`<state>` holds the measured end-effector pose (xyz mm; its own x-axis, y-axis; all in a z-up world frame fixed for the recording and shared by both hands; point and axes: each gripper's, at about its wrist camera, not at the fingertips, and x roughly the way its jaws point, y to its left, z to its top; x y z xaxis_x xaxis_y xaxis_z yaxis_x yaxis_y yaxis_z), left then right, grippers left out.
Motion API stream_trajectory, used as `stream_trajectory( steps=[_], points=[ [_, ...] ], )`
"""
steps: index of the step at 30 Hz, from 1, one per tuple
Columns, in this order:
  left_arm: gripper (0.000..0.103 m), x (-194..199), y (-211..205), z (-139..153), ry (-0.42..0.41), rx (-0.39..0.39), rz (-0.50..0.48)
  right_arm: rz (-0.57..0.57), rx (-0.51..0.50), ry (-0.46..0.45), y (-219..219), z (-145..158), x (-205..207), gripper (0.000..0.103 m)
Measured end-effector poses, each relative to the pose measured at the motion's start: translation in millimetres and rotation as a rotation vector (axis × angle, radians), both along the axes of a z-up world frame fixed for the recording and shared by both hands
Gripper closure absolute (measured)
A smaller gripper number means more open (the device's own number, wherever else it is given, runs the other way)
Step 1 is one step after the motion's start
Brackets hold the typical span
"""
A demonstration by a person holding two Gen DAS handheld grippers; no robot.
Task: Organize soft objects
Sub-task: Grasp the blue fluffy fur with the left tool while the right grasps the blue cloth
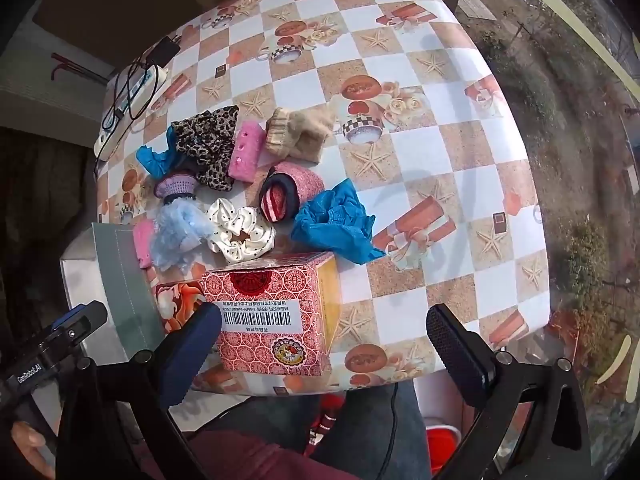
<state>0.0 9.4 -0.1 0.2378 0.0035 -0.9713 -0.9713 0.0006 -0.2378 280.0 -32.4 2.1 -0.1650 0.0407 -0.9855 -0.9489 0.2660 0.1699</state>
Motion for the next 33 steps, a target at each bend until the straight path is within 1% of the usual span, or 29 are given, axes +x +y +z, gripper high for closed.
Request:
stream_trajectory(
  steps=[3,8,10,11,12,14,15,17,18,20,21,23,26,29,30,31,33],
  points=[
    [0.0,-0.7,-1.1,-1.8,0.008,0.012,0.0,-0.018,-0.007,0.006,-1.0,-2.5,1.6,0.0],
    [0.0,-7.2,-0.4,-6.3,0.02,0.001,0.016,-0.02,-0.016,0.013,-3.5,-6.0,7.5,0.0],
    [0.0,-11.4,-0.8,-7.4,0.039,0.002,0.02,-0.024,-0.017,0.012,0.0,-8.1,3.0,0.0],
    [0.0,-13.4,-0.9,-6.4,0.064,0.009,0.021,-0.026,-0.02,0.015,0.6,-8.6,4.1,0.0],
    [0.0,-15.0,0.0,-7.9,0.059,0.007,0.02,-0.031,-0.019,0.017,1.2,-9.1,5.9,0.0],
    [0.0,-16.9,1.5,-8.4,0.078,0.017,0.008,-0.041,-0.014,0.018,1.9,-9.7,11.3,0.0],
    [0.0,-17.6,2.9,-10.8,0.062,0.029,-0.002,-0.046,-0.012,0.015,2.4,-10.2,14.2,0.0],
    [0.0,-17.3,4.8,-14.1,0.074,0.053,-0.031,-0.059,-0.016,0.016,3.1,-12.8,20.9,0.0],
    [0.0,-15.6,6.8,-16.9,0.078,0.068,-0.056,-0.064,-0.021,0.031,3.9,-15.3,24.2,0.0],
    [0.0,-11.2,8.0,-21.4,0.139,0.091,-0.11,-0.071,-0.033,0.024,5.1,-21.3,29.2,0.0],
    [0.0,-9.4,8.3,-24.3,0.155,0.099,-0.131,-0.072,-0.045,0.033,5.7,-25.2,30.3,0.0],
    [0.0,-6.0,9.4,-30.8,0.177,0.103,-0.166,-0.078,-0.059,0.04,7.1,-32.0,32.9,0.0],
    [0.0,0.7,15.3,-38.6,0.178,0.13,-0.186,-0.086,-0.09,0.021,8.0,-39.2,36.9,0.0],
    [0.0,9.9,21.5,-50.6,0.165,0.126,-0.198,-0.082,-0.087,0.047,13.9,-45.2,39.6,0.0],
    [0.0,14.1,23.8,-53.9,0.167,0.129,-0.207,-0.089,-0.091,0.077,15.9,-47.4,41.0,0.0],
    [0.0,18.2,25.6,-57.4,0.167,0.13,-0.219,-0.097,-0.102,0.101,18.7,-50.1,42.2,0.0],
    [0.0,25.8,27.8,-64.9,0.182,0.119,-0.261,-0.097,-0.109,0.109,25.0,-55.6,44.2,0.0]
  ],
)
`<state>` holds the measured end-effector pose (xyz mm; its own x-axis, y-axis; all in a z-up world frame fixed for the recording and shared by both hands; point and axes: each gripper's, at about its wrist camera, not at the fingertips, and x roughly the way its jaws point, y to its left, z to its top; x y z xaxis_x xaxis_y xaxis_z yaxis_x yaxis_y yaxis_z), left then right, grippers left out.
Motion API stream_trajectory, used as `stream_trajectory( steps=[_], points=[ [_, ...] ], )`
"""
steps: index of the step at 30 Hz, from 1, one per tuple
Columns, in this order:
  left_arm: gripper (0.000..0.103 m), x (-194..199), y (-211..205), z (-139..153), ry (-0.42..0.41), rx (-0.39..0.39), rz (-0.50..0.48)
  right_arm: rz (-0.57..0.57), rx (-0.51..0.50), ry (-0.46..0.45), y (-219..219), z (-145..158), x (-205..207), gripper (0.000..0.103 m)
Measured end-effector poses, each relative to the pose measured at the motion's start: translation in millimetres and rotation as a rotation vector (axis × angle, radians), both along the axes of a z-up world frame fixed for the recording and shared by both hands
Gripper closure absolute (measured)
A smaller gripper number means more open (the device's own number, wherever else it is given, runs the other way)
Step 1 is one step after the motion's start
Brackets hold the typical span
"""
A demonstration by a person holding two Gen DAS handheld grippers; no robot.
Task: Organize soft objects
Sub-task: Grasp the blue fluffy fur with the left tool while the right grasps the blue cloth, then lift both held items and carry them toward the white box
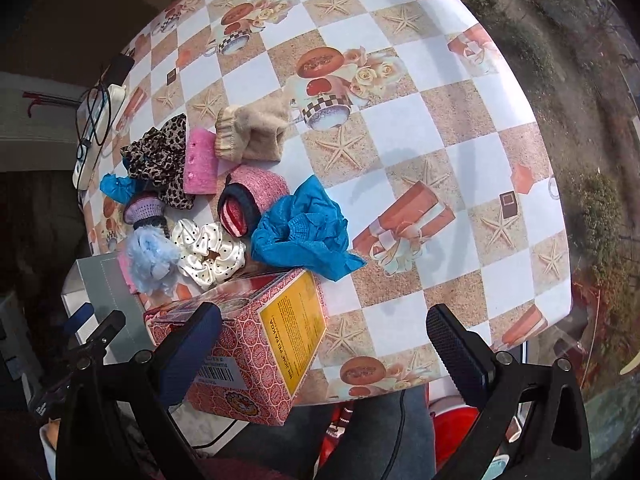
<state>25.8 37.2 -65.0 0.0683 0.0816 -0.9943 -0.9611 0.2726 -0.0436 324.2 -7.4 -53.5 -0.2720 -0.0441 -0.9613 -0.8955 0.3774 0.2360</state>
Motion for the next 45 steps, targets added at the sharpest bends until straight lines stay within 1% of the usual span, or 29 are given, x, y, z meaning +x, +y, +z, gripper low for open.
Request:
stream_trajectory(
  steps=[5,8,10,12,15,17,19,20,21,22,23,24,26,28,29,31,32,34,35,37,38,41,42,43,45],
  points=[
    [0.0,14.4,4.7,-16.3,0.051,0.005,-0.103,-0.012,-0.018,0.054,17.6,-18.5,4.1,0.0],
    [0.0,16.6,10.7,-27.0,0.059,-0.017,-0.11,0.006,-0.046,0.065,27.5,-33.8,3.8,0.0],
    [0.0,18.0,14.5,-32.9,0.065,-0.02,-0.109,-0.015,-0.074,0.119,31.7,-47.6,3.6,0.0],
    [0.0,20.8,19.0,-39.7,0.082,-0.024,-0.12,-0.034,-0.107,0.143,36.3,-61.7,3.2,0.0],
    [0.004,26.6,22.3,-50.8,0.112,-0.034,-0.15,-0.012,-0.138,0.144,42.3,-78.2,-1.9,0.0],
    [0.006,29.6,23.0,-61.3,0.133,-0.048,-0.166,0.015,-0.16,0.175,46.4,-89.1,-7.2,0.0],
    [0.013,31.2,24.2,-72.1,0.139,-0.078,-0.174,0.022,-0.188,0.204,48.9,-100.7,-11.5,0.0],
    [0.022,31.3,24.8,-78.1,0.139,-0.102,-0.176,0.024,-0.198,0.214,49.7,-105.3,-13.4,0.0],
    [0.035,31.3,25.6,-83.9,0.14,-0.128,-0.173,0.028,-0.21,0.223,50.7,-110.3,-15.6,0.0],
    [0.043,30.6,26.6,-88.4,0.138,-0.146,-0.168,0.034,-0.219,0.221,52.1,-115.8,-17.3,0.0],
    [0.058,29.1,27.9,-91.5,0.129,-0.157,-0.156,0.041,-0.223,0.217,52.7,-118.1,-19.0,0.0],
    [0.066,26.6,29.6,-92.6,0.104,-0.167,-0.137,0.051,-0.224,0.202,54.3,-121.3,-20.2,0.004],
    [0.072,18.1,33.0,-89.1,0.053,-0.164,-0.088,0.06,-0.233,0.195,54.1,-124.9,-21.8,0.037],
    [0.073,12.1,34.9,-80.6,0.02,-0.136,-0.053,0.068,-0.232,0.2,51.5,-126.9,-22.9,0.048],
    [0.073,10.5,35.7,-75.8,0.016,-0.12,-0.044,0.072,-0.221,0.199,50.5,-125.8,-23.3,0.056],
    [0.073,7.9,41.0,-63.8,0.008,-0.088,-0.03,0.077,-0.192,0.189,48.7,-120.8,-23.6,0.058],
    [0.073,6.8,41.7,-58.4,-0.003,-0.076,-0.02,0.076,-0.176,0.188,46.3,-115.8,-21.0,0.062],
    [0.073,5.8,44.1,-48.6,-0.019,-0.058,-0.001,0.068,-0.145,0.182,44.4,-107.8,-17.5,0.062],
    [0.073,4.7,44.6,-43.6,-0.024,-0.048,0.009,0.062,-0.129,0.181,43.0,-103.2,-15.7,0.065],
    [0.073,4.3,45.0,-34.8,-0.027,-0.031,0.028,0.043,-0.107,0.177,41.5,-93.5,-7.2,0.066],
    [0.073,5.3,43.2,-28.4,-0.028,-0.024,0.037,0.035,-0.094,0.177,40.4,-89.8,-5.3,0.068],
    [0.073,8.9,39.9,-8.6,-0.035,0.004,0.048,0.012,-0.059,0.173,42.1,-76.0,3.3,0.069],
    [0.073,4.7,41.2,-1.3,-0.041,0.015,0.049,0.008,-0.044,0.165,41.5,-71.3,6.1,0.069],
    [0.073,6.3,42.7,2.8,-0.046,0.024,0.048,0.005,-0.026,0.158,36.9,-63.0,15.3,0.069],
    [0.073,19.7,42.1,9.0,-0.048,0.042,0.042,-0.005,-0.003,0.144,35.6,-50.4,25.5,0.069]
  ],
)
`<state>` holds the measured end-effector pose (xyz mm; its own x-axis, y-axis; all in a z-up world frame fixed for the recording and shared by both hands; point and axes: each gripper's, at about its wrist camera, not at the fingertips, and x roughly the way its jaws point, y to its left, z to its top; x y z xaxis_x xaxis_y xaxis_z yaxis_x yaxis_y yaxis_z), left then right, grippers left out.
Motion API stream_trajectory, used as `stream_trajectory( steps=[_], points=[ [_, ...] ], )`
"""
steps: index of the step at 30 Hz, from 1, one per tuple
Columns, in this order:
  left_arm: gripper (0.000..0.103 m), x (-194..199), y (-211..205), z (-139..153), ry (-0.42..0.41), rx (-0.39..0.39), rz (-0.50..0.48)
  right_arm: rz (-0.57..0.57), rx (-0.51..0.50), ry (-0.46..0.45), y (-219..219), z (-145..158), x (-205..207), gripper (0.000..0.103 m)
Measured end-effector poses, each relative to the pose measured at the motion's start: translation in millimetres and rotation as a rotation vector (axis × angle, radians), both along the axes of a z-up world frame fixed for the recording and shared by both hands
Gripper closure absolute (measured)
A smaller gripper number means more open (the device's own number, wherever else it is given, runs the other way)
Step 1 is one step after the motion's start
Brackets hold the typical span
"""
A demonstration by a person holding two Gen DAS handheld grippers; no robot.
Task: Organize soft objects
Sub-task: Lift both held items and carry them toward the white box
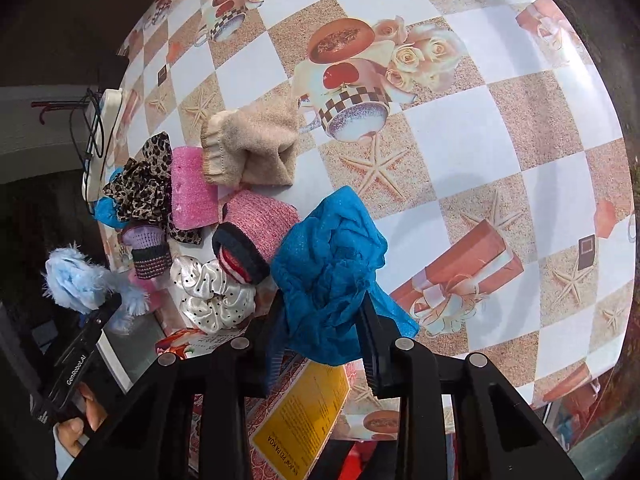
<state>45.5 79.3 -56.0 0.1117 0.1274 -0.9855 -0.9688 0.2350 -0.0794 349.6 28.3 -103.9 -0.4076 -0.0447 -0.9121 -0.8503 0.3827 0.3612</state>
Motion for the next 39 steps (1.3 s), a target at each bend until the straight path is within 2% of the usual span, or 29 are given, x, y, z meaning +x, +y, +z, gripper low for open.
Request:
stream_trajectory(
  steps=[6,12,18,28,35,39],
  points=[
    [0.073,38.6,-0.7,20.6,-0.007,0.028,-0.026,-0.028,0.073,-0.044,-6.5,18.3,4.6,0.069],
    [0.073,84.8,-7.0,39.5,-0.012,0.055,-0.087,0.043,0.172,-0.185,-24.7,49.9,10.9,0.069],
    [0.073,137.1,-19.5,55.7,-0.042,0.071,-0.149,0.081,0.239,-0.246,-48.7,73.1,20.2,0.069],
    [0.073,219.7,-60.1,78.2,-0.077,0.078,-0.328,0.037,0.297,-0.264,-94.7,96.6,55.9,0.069],
    [0.073,259.8,-93.7,73.9,-0.078,0.039,-0.449,-0.007,0.28,-0.259,-120.8,94.2,84.5,0.069],
    [0.073,269.7,-109.2,67.8,-0.074,0.007,-0.473,-0.009,0.269,-0.248,-132.2,88.6,93.6,0.069]
  ],
)
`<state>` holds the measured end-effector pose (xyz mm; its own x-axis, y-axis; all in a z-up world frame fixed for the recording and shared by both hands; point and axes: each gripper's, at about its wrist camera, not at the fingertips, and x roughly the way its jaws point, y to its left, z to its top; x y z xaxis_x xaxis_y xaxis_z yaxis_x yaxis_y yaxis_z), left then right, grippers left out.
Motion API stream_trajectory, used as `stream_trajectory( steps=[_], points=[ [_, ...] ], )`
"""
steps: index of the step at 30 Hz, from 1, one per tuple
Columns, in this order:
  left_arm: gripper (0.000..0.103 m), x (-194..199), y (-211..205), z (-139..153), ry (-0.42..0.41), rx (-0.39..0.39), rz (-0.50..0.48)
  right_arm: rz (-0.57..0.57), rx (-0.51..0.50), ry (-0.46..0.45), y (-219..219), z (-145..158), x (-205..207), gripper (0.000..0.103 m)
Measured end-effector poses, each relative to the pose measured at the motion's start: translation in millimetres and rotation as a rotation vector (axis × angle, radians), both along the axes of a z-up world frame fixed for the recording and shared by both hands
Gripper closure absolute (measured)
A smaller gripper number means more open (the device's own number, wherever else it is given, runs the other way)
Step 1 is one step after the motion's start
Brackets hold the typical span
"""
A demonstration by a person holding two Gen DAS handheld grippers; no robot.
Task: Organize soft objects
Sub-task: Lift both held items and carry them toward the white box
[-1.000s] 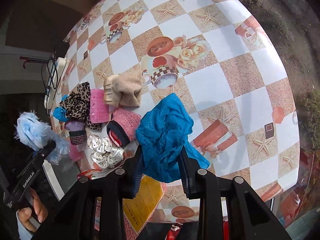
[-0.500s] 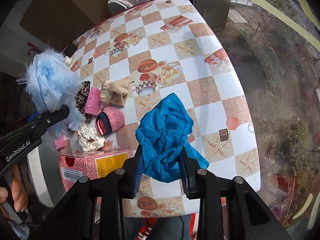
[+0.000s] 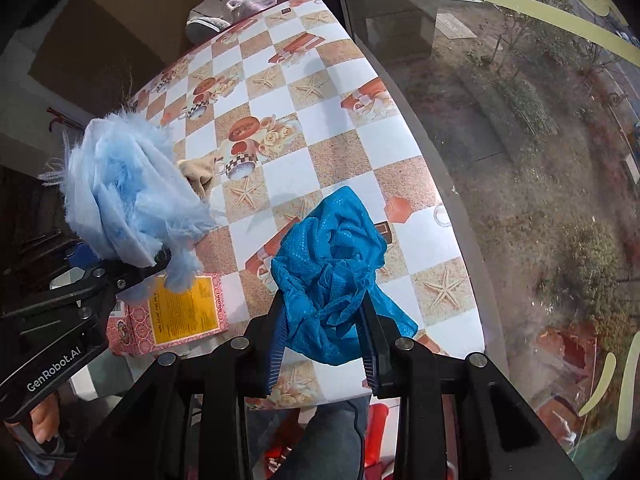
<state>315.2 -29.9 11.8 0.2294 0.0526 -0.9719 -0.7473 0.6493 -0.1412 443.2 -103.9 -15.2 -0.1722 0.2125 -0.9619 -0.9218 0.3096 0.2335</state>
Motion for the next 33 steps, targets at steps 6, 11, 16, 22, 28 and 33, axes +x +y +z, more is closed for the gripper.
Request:
stream_trajectory(
  steps=[6,11,16,22,28,33],
  points=[
    [0.073,2.1,-25.0,-7.7,0.026,-0.026,-0.029,0.029,-0.014,0.021,-12.9,-8.7,3.4,0.069],
    [0.073,-6.5,-46.2,-11.6,0.039,-0.05,-0.054,0.082,-0.018,0.028,-19.7,-11.8,0.2,0.069],
    [0.073,-19.4,-67.3,-17.0,0.059,-0.06,-0.048,0.152,-0.03,0.032,-24.1,-16.4,-7.7,0.069],
    [0.073,-43.9,-92.2,-23.2,0.095,-0.067,-0.022,0.26,-0.041,0.052,-29.7,-21.3,-29.2,0.069],
    [0.073,-84.8,-102.9,-11.6,0.09,-0.03,0.039,0.402,-0.052,0.08,-36.2,-21.5,-69.3,0.069],
    [0.073,-131.0,-111.5,-5.3,0.077,0.002,0.083,0.494,-0.049,0.089,-37.8,-17.6,-107.5,0.069]
  ],
)
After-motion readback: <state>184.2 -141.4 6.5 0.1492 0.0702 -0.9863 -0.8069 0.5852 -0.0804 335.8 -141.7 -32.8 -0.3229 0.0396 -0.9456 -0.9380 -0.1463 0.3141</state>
